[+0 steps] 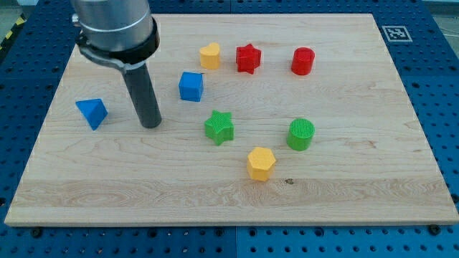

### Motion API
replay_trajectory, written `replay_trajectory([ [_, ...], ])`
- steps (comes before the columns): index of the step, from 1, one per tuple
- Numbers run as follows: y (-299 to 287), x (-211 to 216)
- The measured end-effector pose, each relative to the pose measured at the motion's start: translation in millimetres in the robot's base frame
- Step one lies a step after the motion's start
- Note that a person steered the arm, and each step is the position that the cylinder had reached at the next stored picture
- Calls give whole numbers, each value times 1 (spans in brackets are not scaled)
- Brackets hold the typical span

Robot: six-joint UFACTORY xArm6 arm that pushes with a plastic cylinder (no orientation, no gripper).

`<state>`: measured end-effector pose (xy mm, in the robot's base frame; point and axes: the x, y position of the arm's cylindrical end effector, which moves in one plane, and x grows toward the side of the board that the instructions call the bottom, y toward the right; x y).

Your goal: Move yellow hexagon left diagonally towards green circle

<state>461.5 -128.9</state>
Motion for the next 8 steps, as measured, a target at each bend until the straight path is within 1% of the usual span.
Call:
replay_trajectory([
  [3,1,-80],
  [5,1,-101],
  [7,1,-104],
  [8,13,-107],
])
